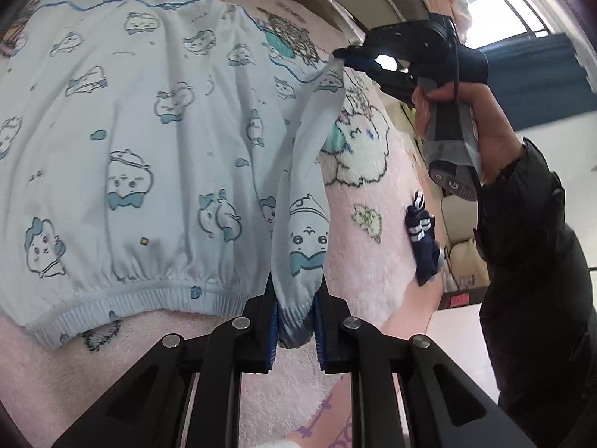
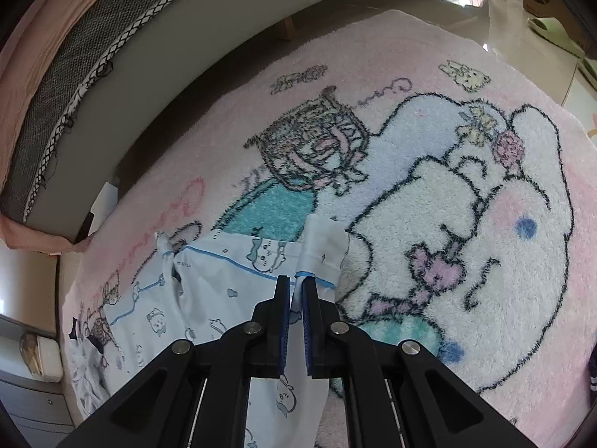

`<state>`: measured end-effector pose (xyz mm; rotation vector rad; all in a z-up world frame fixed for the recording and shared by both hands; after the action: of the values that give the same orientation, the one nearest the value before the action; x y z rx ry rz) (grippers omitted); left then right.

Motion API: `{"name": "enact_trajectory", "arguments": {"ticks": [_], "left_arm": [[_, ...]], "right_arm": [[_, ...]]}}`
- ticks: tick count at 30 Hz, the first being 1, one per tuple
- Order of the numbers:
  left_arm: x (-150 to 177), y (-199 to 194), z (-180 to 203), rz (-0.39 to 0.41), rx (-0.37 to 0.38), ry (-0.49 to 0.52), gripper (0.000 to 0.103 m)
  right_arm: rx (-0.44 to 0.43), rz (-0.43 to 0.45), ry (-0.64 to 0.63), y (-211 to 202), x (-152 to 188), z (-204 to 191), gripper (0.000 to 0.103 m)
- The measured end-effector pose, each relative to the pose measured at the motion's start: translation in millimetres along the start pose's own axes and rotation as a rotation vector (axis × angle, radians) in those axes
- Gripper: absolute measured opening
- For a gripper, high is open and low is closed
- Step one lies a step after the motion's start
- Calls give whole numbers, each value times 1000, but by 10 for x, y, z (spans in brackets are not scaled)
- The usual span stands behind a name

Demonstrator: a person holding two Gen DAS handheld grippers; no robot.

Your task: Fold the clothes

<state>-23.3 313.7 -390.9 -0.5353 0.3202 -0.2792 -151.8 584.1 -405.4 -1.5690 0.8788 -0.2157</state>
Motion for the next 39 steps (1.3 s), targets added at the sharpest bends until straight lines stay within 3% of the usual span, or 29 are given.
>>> {"name": "enact_trajectory", "arguments": {"ticks": [16, 22, 25, 27, 29, 36, 39], "left_arm": [[-132, -403, -325, 126, 86, -189, 14], [-119, -359, -355, 109, 93, -207, 14], [-101, -319, -289, 98, 98, -183, 14], [-83, -292, -272, 88, 103, -178, 14], [-65, -256, -267, 77, 102, -175, 14], [-52, -214, -255, 63, 112, -172, 14], [-52, -203, -224, 59, 116, -163, 14]], "right_arm": [[101, -55, -225, 100, 156, -1092, 4], [152, -113, -188, 233, 130, -1090, 5], [231, -162, -129, 354, 100, -890, 19], [271, -168, -109, 409, 65, -791, 37], [305, -176, -100, 466, 35, -723, 42], [387, -207, -98, 647, -23, -684, 45], [465, -226, -121, 748, -27, -687, 46]]}}
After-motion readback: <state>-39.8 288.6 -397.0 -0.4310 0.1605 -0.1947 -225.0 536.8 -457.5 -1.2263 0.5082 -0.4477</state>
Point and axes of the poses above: each gripper's, at about its wrist camera, not at the fingertips, and y roughly the way its jaws point, z to its right, x to its underside, the point moved 7 cm from there along y, roughly the way its jaws point, and after that the axes turned 11 degrees about x, right-handed, at the moved point
